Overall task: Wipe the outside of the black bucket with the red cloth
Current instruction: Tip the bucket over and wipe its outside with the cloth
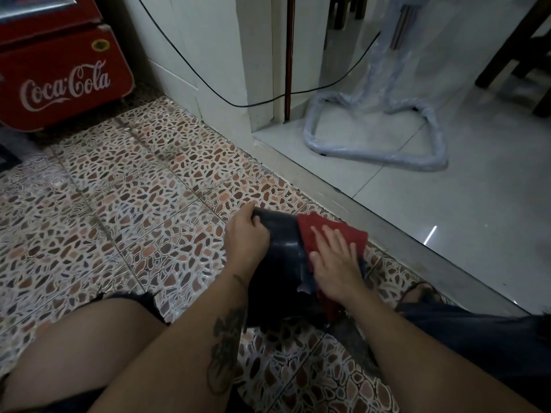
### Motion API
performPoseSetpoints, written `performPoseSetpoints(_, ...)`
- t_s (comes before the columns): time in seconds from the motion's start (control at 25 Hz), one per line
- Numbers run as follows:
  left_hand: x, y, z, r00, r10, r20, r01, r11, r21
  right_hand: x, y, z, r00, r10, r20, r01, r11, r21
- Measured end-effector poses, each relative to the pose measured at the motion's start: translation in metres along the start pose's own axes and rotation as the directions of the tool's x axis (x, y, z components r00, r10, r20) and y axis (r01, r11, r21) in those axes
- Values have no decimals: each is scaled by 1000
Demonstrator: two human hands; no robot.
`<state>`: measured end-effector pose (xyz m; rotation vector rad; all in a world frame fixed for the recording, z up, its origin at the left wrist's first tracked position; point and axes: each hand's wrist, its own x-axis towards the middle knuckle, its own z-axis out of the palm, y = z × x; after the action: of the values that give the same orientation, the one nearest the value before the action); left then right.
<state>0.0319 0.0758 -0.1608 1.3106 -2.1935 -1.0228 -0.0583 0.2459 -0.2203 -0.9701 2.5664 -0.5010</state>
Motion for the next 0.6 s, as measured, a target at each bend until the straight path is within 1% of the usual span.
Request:
performPoseSetpoints(0.08, -25, -17, -3, 981, 192, 10, -192, 977, 92, 3, 27, -10, 993, 119, 26, -118, 992, -39)
performPoseSetpoints(0.12, -40, -23, -5, 965, 262, 28, -264, 956, 126, 5, 36, -13, 987, 156, 34, -154, 987, -45)
performPoseSetpoints(0.2, -63, -34, -5, 940, 333, 76, -341, 919, 198, 14, 42, -15, 979, 204, 25, -203, 979, -18)
performPoseSetpoints(0.24, -69, -36, -5, 945, 317, 84, -328, 918, 223, 20, 39, -17, 974, 224, 15, -225, 974, 7)
performPoseSetpoints(0.32, -75, -37, -7, 974, 222, 49, -227, 947, 227, 29, 29, -20, 966, 258, 1, -258, 965, 39)
performPoseSetpoints(0.36, -75, -36, -9, 980, 196, 32, -198, 953, 228, 30, 23, -21, 966, 256, -15, -256, 966, 39)
performPoseSetpoints(0.44, -73, -29, -11, 975, 218, 30, -220, 950, 223, 24, 10, -20, 977, 213, -32, -211, 977, 40)
performPoseSetpoints(0.48, -68, -24, -11, 971, 237, 25, -237, 952, 193, 19, 0, -19, 988, 153, -25, -152, 987, 52)
performPoseSetpoints(0.52, -60, -17, -11, 973, 230, 17, -229, 960, 158, 13, -11, -16, 998, 65, -11, -64, 995, 70)
performPoseSetpoints(0.6, -41, -6, -15, 993, 121, 2, -121, 983, 137, 0, -35, -10, 992, -125, 9, 123, 988, 97)
